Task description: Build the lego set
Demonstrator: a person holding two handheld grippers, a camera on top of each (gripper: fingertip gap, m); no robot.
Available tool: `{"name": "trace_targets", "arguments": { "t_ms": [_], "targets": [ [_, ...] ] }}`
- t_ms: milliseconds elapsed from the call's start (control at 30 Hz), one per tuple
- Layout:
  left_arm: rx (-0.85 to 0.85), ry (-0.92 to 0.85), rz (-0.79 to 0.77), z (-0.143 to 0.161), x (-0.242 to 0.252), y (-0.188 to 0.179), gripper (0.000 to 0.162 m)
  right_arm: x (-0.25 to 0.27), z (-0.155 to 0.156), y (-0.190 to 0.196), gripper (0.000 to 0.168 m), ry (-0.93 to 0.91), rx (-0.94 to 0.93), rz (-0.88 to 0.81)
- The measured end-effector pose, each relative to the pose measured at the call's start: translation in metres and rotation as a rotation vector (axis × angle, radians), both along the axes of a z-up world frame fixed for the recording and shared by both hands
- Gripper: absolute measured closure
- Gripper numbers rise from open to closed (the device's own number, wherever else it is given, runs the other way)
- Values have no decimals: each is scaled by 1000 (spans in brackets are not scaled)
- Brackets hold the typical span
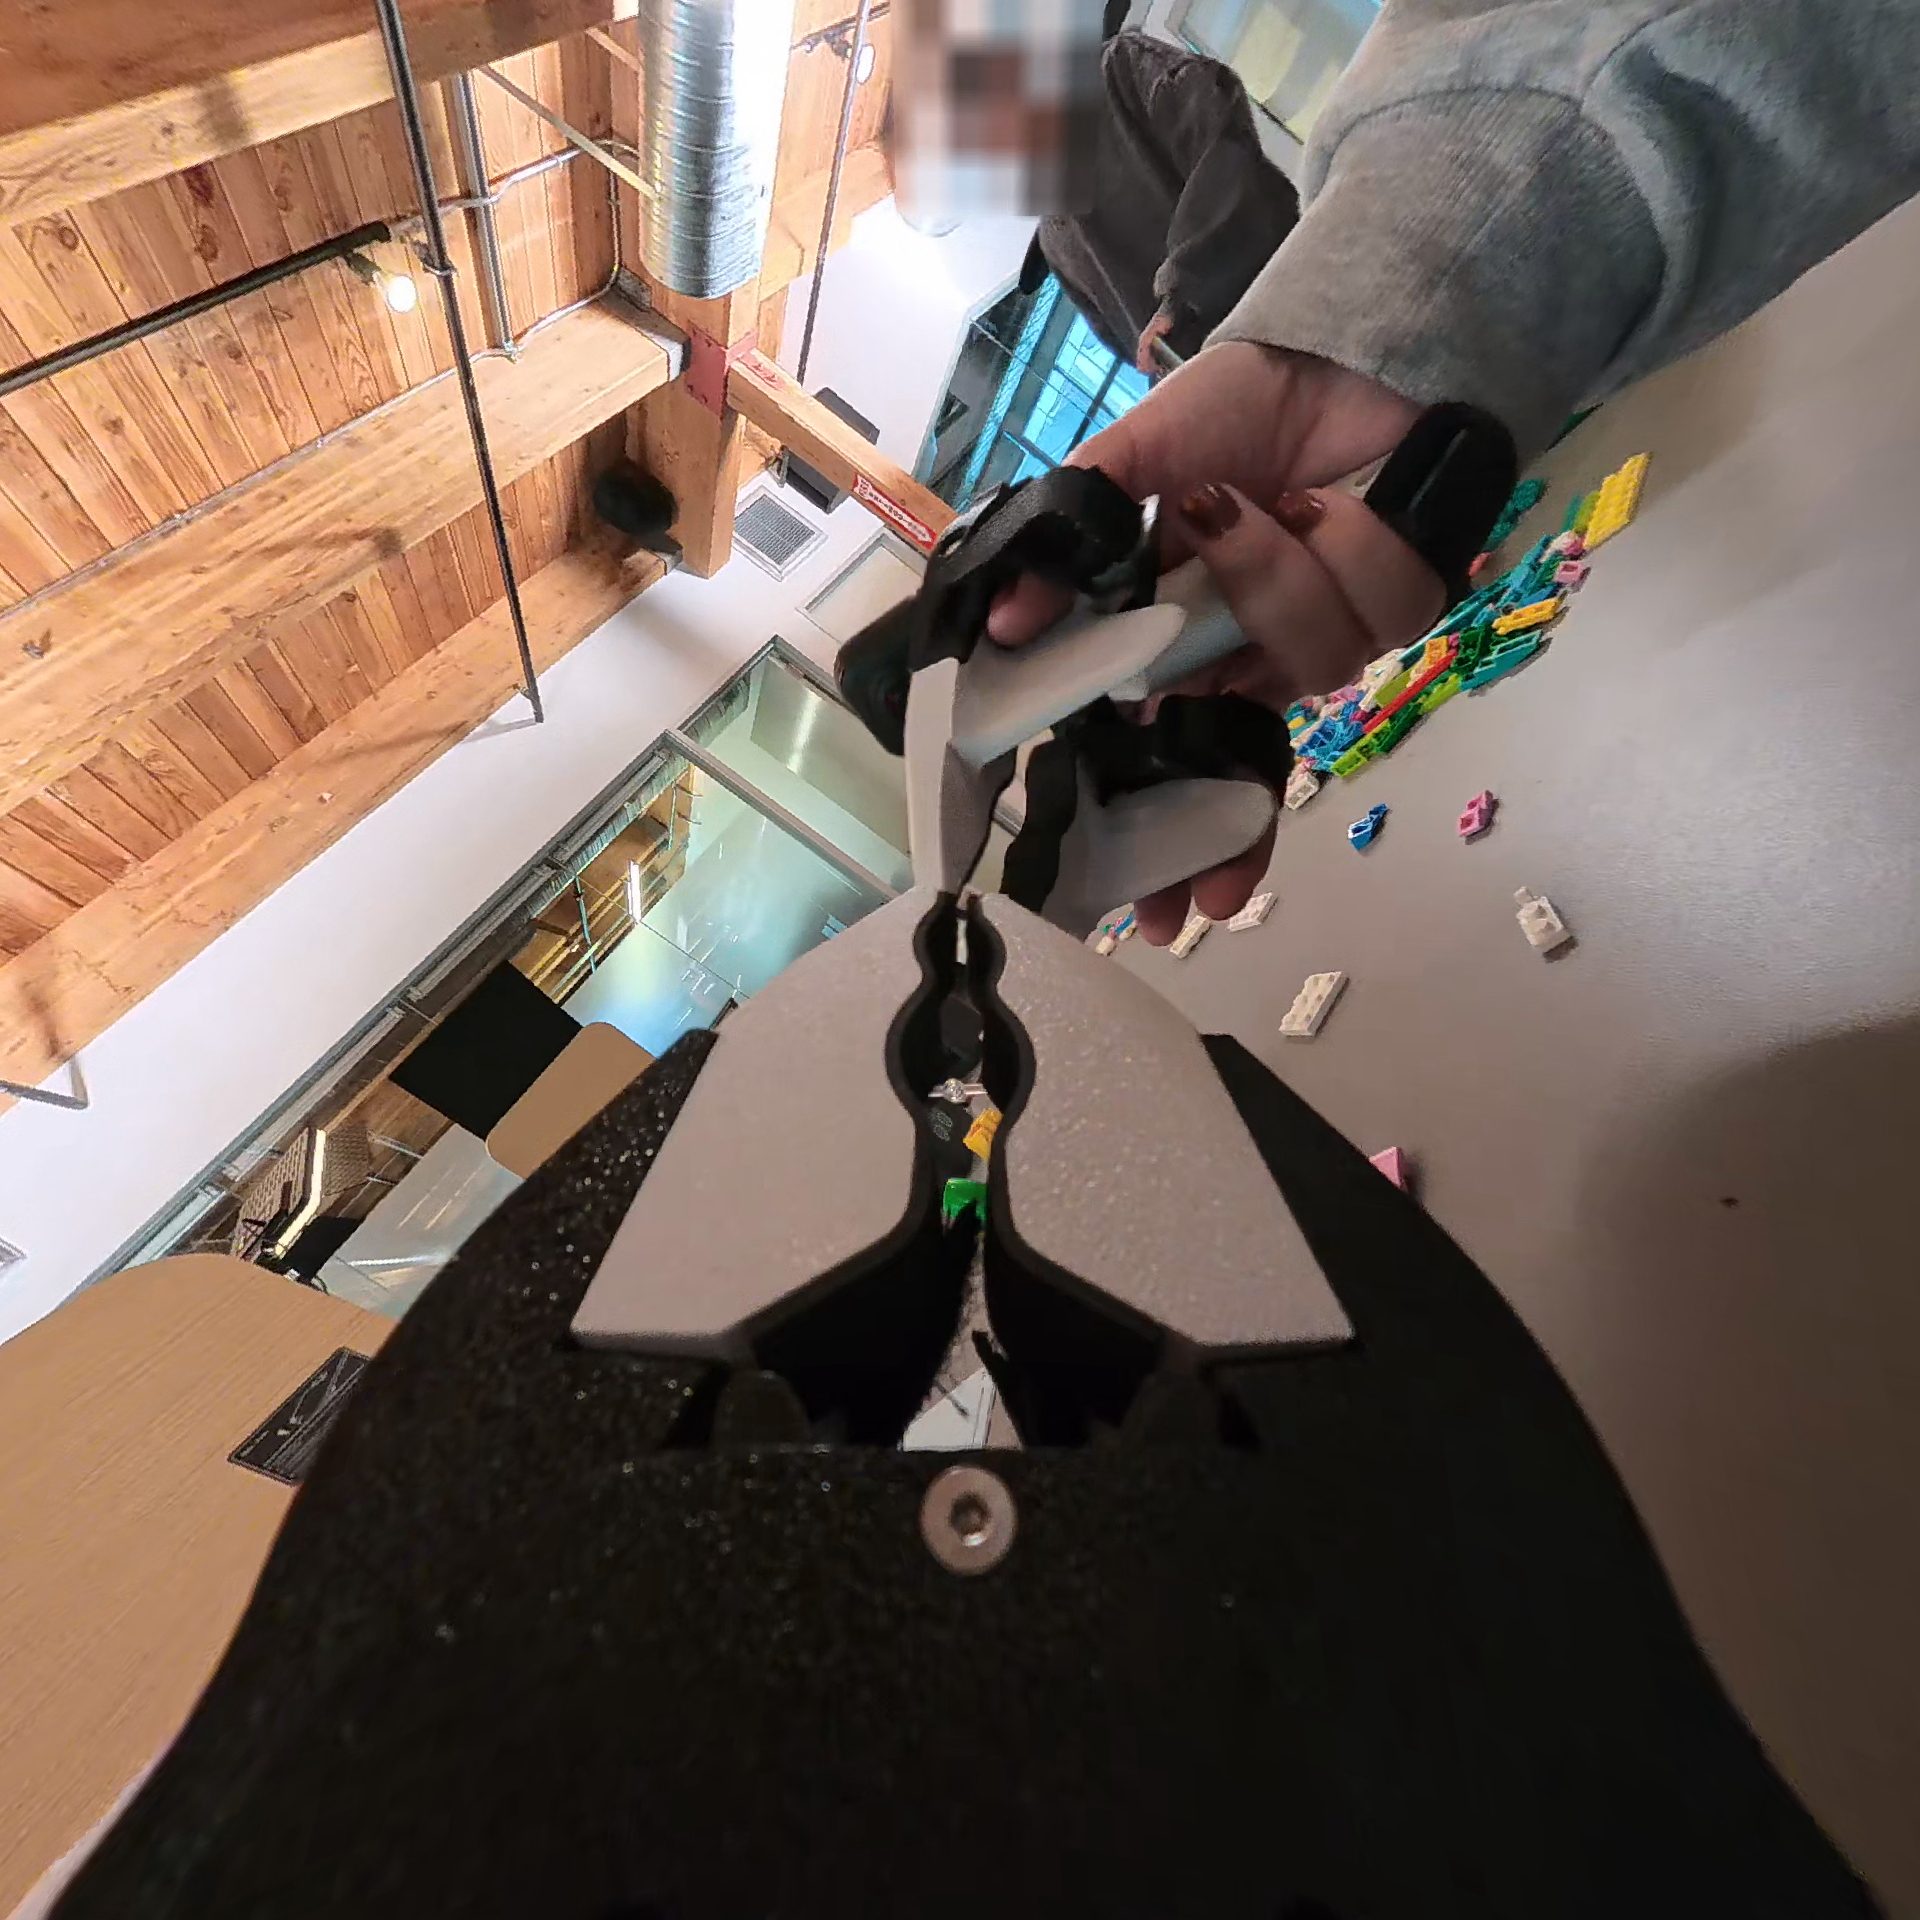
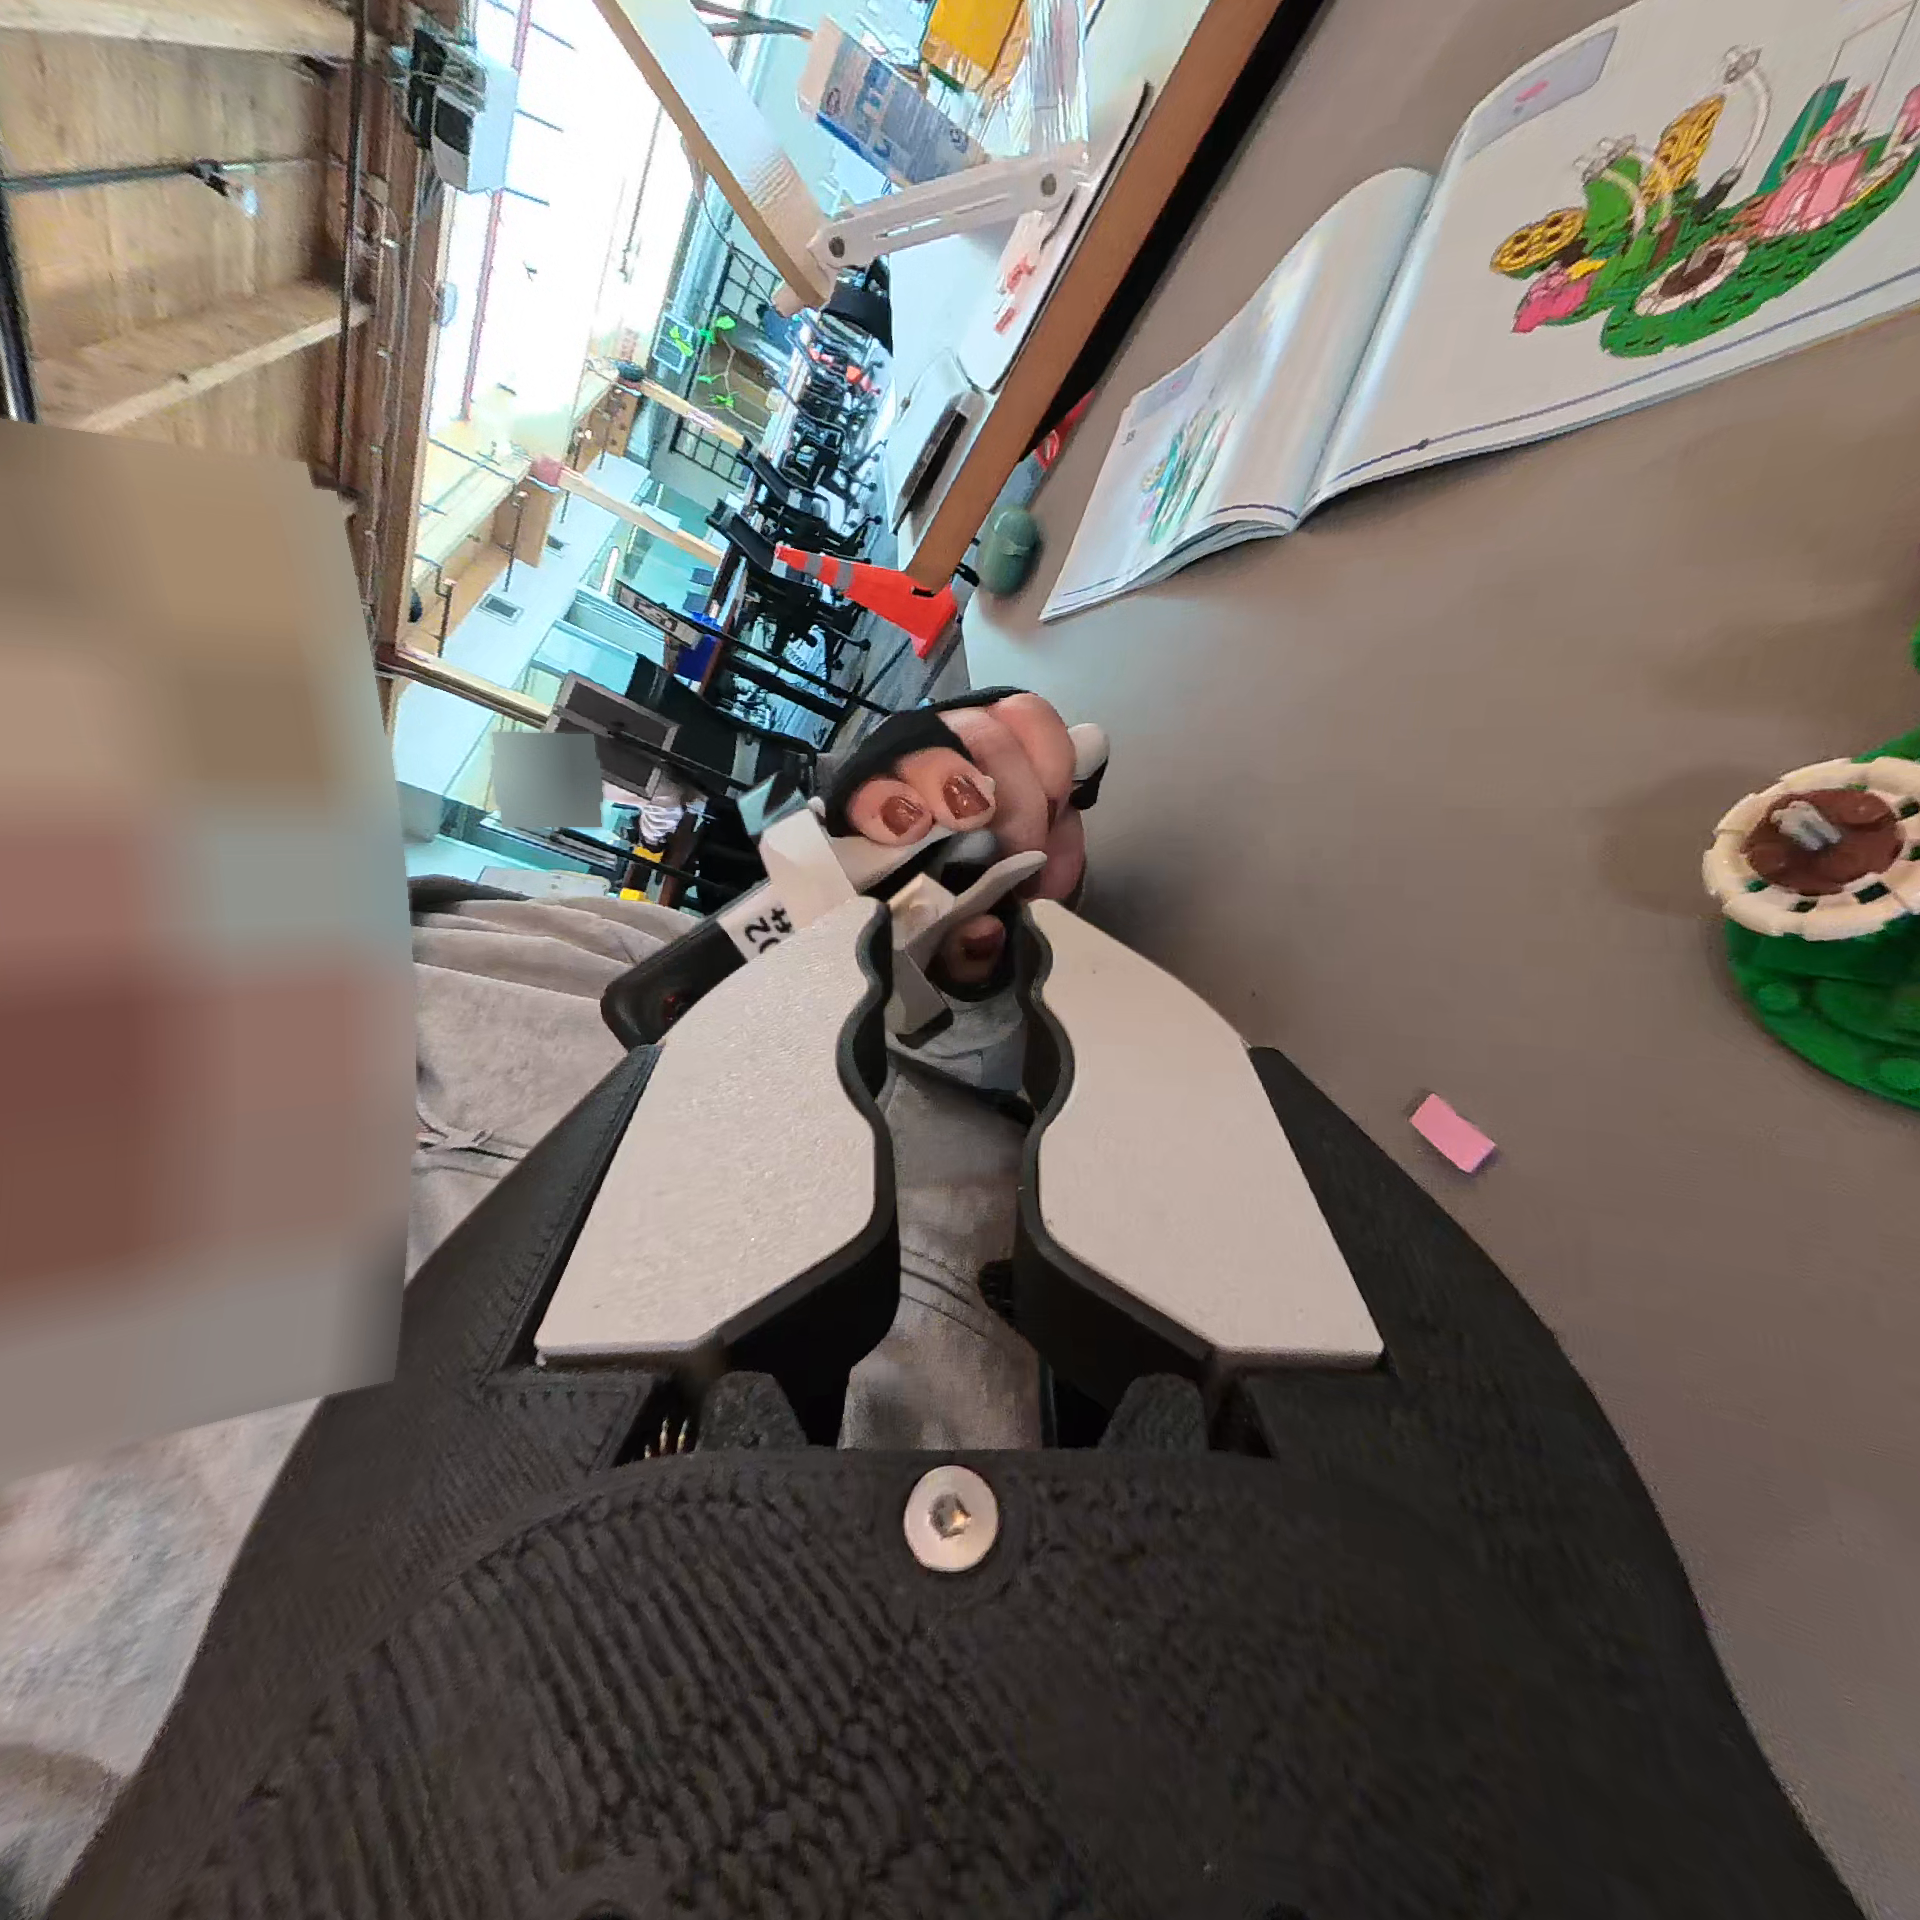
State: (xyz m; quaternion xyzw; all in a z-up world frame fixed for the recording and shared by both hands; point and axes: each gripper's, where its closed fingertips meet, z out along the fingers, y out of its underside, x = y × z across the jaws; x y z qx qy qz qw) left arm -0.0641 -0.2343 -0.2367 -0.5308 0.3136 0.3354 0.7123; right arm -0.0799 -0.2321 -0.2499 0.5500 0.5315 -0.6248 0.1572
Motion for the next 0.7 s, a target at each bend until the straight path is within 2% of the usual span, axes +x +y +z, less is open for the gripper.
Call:
{"name": "trace_targets", "arguments": {
  "t_ms": [33, 167, 467, 533, 700],
  "targets": [
    [0, 7, -1, 0, 1, 0, 161, 0, 0, -1, 148, -5, -10, 6],
    [-2, 9, -5, -1, 1, 0, 161, 1, 5, -3, 158, 3, -45, 11],
    [-25, 0, -25, -4, 2, 0, 161, 3, 3, -2, 153, 21, -37, 20],
    [-95, -42, -50, -12, 0, 2, 160, 2, -10, 6, 150, 64, 103, 10],
    [-350, -140, -72, -45, -15, 1, 160, 3, -70, 42, 147, 233, 793, 65]
  ]
}}
